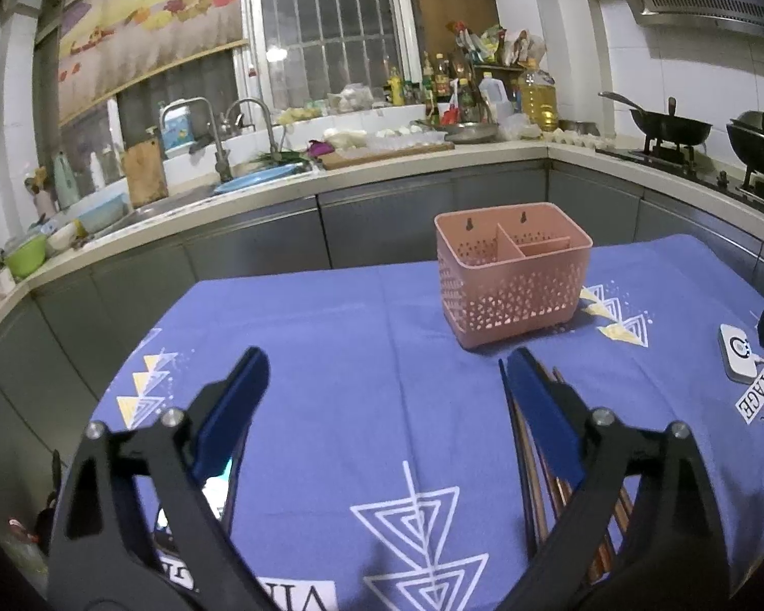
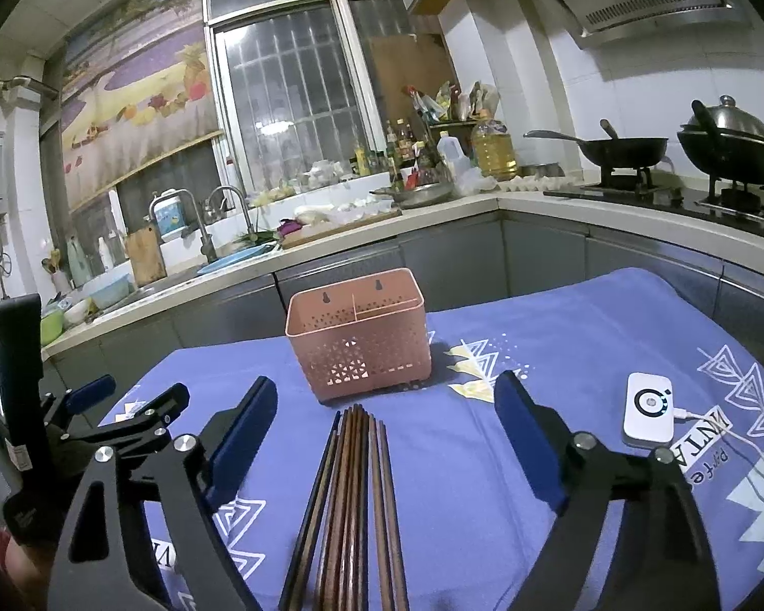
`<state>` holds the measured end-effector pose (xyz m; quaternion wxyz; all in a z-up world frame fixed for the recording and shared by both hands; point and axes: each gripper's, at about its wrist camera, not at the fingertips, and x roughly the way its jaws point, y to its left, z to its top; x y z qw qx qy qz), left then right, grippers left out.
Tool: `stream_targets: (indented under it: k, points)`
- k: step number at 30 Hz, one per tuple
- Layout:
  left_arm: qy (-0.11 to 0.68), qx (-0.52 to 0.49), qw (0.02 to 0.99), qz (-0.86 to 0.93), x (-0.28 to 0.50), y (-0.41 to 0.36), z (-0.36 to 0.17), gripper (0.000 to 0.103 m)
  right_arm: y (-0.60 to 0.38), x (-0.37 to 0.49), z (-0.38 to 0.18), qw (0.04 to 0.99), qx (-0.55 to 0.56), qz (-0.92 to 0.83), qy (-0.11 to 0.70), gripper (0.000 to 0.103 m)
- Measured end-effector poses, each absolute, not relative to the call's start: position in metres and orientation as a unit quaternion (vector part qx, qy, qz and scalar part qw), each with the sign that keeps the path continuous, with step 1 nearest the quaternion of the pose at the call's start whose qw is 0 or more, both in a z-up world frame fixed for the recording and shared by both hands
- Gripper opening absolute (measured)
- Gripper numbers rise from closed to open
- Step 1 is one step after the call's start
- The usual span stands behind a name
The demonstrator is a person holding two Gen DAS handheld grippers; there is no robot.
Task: Organize utensils
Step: 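Move both tools toward the bundle of wooden chopsticks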
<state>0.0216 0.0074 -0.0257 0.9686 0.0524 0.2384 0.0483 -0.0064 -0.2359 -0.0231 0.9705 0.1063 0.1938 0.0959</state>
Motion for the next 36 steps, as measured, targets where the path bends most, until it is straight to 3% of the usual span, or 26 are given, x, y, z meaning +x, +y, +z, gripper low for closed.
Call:
stream_targets:
  k: [7, 18, 26, 32, 36]
  points:
    - [0.24, 0.053, 0.968, 0.048, 0.022, 0.008, -0.026, 0.091, -0.237, -0.005, -0.027, 0.969, 0.103, 0.097, 0.202, 0.078]
    - [0.249, 0.053, 0.966, 0.046, 0.026, 0.007, -0.033, 0.095, -0.24, 0.002, -0.033, 0.964, 0.092, 0.094, 0.231, 0.076]
    - [0.255, 0.062, 0.964, 0.046, 0.029, 0.003, -0.038, 0.095, -0.237, 0.008, -0.042, 0.957, 0.083, 0.105, 0.258, 0.062]
    - [0.284, 0.04, 0.958, 0.016, 0.037, 0.007, -0.046, 0.095, -0.239, 0.02, -0.062, 0.943, 0.075, 0.113, 0.303, 0.041]
    - [0.322, 0.009, 0.947, -0.019, 0.046, 0.014, -0.061, 0.085, -0.237, 0.023, -0.077, 0.935, 0.061, 0.117, 0.33, 0.036]
